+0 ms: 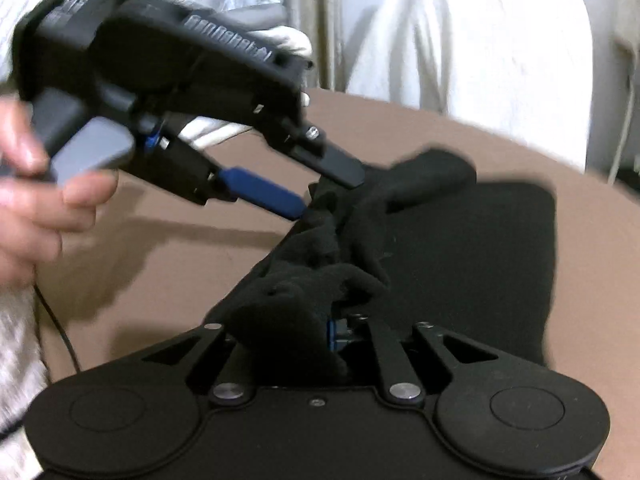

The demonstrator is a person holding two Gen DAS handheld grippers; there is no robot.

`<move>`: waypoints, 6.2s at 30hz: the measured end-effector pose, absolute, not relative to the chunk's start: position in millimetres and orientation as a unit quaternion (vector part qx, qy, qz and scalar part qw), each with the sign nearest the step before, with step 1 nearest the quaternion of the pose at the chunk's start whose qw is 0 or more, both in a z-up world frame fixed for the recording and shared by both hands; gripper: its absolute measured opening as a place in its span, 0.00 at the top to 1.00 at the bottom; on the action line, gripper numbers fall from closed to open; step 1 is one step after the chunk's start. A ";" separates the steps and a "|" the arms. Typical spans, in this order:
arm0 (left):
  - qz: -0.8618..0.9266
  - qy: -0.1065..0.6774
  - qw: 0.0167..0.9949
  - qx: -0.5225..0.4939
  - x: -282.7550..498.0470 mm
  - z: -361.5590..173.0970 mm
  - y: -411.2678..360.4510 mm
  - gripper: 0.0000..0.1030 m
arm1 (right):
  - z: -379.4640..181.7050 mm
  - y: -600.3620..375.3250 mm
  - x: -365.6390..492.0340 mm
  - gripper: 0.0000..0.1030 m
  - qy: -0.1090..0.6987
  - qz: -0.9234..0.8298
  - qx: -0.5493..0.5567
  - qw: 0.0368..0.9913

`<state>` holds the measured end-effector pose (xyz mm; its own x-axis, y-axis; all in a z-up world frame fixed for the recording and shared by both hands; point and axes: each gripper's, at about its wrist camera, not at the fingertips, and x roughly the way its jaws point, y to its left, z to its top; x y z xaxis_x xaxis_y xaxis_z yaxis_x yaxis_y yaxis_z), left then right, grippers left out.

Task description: Fold clothes

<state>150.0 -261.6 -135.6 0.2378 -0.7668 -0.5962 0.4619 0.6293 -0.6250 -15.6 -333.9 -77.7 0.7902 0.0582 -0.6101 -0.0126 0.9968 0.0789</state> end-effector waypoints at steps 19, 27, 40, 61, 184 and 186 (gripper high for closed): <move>-0.411 0.443 0.794 -0.068 132.7 -120.8 -282.3 0.32 | -84.7 -319.6 -43.1 0.51 0.308 0.166 0.119 0.929; -0.362 0.395 0.842 0.064 112.7 -119.4 -314.0 0.51 | -80.9 -325.5 -51.9 0.51 0.308 0.193 0.160 0.918; -0.269 0.448 0.848 -0.084 151.0 -131.6 -269.3 0.76 | -66.9 -409.7 -119.5 0.46 0.264 -0.029 0.218 0.939; -0.304 0.500 0.804 -0.102 150.8 -160.1 -280.4 0.45 | -119.1 -402.4 -124.4 0.80 0.278 -0.025 0.264 0.923; -0.462 0.536 0.687 -0.168 191.0 -193.2 -331.1 0.45 | -107.4 -550.2 -126.2 0.32 0.284 -0.092 0.394 0.869; -0.478 0.532 0.683 -0.151 187.9 -192.5 -334.1 0.45 | -103.5 -565.3 -113.7 0.25 0.276 -0.107 0.357 0.886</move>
<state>187.9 -334.1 -192.5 -0.0218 -0.8133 -0.5814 0.4914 0.4977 -0.7147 -113.7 -565.3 -103.5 0.8241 0.0068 -0.5664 0.3876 0.7224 0.5727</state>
